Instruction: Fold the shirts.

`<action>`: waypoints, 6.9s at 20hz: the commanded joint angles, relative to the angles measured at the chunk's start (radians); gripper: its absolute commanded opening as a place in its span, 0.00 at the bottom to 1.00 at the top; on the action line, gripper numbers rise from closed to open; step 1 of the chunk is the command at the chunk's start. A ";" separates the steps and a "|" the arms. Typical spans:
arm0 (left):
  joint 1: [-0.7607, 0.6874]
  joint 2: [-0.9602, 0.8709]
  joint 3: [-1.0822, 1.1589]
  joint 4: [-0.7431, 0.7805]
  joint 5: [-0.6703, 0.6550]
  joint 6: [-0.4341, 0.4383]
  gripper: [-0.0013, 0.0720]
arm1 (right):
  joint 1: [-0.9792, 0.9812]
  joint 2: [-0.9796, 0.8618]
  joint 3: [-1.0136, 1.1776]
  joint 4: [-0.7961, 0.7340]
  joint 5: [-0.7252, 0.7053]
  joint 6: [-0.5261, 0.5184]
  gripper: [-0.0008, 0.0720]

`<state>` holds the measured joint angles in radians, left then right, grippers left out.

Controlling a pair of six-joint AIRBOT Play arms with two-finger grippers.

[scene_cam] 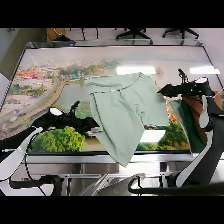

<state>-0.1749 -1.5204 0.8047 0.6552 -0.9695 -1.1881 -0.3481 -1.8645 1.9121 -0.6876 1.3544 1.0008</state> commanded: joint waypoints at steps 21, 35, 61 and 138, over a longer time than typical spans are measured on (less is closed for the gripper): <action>0.354 -0.518 1.115 0.156 -0.176 -0.019 0.04 | 0.175 0.539 -0.776 -0.076 -0.179 0.143 0.04; 0.577 -0.327 0.815 0.432 -0.615 -0.182 0.96 | 0.023 0.598 -0.795 -0.062 -0.197 0.100 0.62; 0.436 -0.117 0.560 0.103 -0.534 0.006 0.04 | 0.082 0.513 -0.707 0.326 0.097 -0.097 0.04; 0.533 -0.103 0.372 0.510 -0.374 -0.133 0.97 | -0.024 0.873 -0.953 -0.304 -0.076 0.264 0.55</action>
<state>0.3496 -1.6802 1.3712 1.1641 -1.4292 -1.3571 -0.3660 -1.0889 1.1835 -0.9977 1.3102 1.2388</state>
